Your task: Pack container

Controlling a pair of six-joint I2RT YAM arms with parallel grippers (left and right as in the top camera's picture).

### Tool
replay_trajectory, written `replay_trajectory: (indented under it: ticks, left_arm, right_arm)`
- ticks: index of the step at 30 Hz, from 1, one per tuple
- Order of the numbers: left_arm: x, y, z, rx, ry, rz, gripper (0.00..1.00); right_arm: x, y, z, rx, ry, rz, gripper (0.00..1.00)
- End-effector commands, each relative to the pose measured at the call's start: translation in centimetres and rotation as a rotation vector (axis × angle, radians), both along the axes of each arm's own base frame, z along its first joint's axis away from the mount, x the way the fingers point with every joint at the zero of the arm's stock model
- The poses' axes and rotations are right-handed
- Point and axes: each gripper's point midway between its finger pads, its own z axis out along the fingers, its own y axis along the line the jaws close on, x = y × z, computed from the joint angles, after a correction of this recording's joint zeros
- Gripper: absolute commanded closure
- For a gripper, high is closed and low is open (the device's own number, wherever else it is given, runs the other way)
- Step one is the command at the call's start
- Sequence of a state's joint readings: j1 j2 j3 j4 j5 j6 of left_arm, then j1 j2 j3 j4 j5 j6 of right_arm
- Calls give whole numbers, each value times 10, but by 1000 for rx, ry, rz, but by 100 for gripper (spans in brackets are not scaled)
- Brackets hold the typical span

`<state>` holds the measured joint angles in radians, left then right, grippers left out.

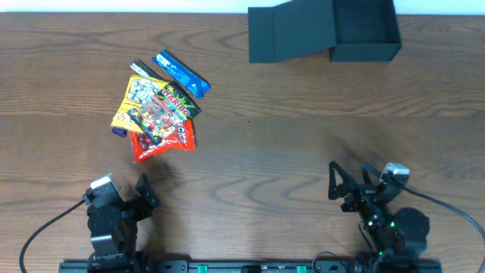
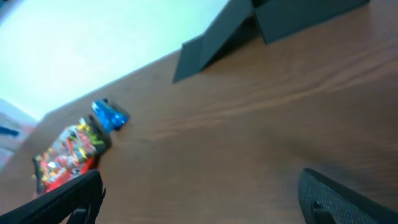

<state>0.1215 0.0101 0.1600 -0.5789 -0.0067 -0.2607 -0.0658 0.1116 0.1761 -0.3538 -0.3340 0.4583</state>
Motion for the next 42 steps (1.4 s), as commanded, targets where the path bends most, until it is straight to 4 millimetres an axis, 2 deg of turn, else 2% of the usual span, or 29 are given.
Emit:
replay_trajectory:
  ticks: [1, 8, 15, 20, 26, 29, 32, 34, 37, 42]
  left_arm:
    - [0, 0, -3, 13, 6, -9, 5]
    - [0, 0, -3, 13, 6, -9, 5]
    - [0, 0, -3, 13, 6, -9, 5]
    - [0, 0, -3, 13, 6, -9, 5]
    - [0, 0, -3, 13, 6, -9, 5]
    - [0, 0, -3, 13, 6, -9, 5]
    - [0, 0, -3, 13, 6, -9, 5]
    - [0, 0, -3, 13, 6, -9, 5]
    - [0, 0, -3, 13, 6, -9, 5]
    - [0, 0, -3, 13, 6, -9, 5]
  right_arm:
    - [9, -5, 26, -125, -22, 3, 1]
    - [53, -8, 59, -313, 35, 79, 1]
    - [141, -38, 66, -430, 191, 1, 1]
    - [221, -50, 66, -513, 233, 12, 1]
    - [311, -78, 48, -598, 282, -75, 1]
    - [351, -84, 40, -620, 272, -83, 1]
    - [391, -90, 34, -629, 247, -102, 6]
    - [415, -93, 28, -629, 227, -111, 6]
    - [442, -96, 13, -630, 219, -119, 7]
    - [459, -104, -26, -638, 267, -125, 5]
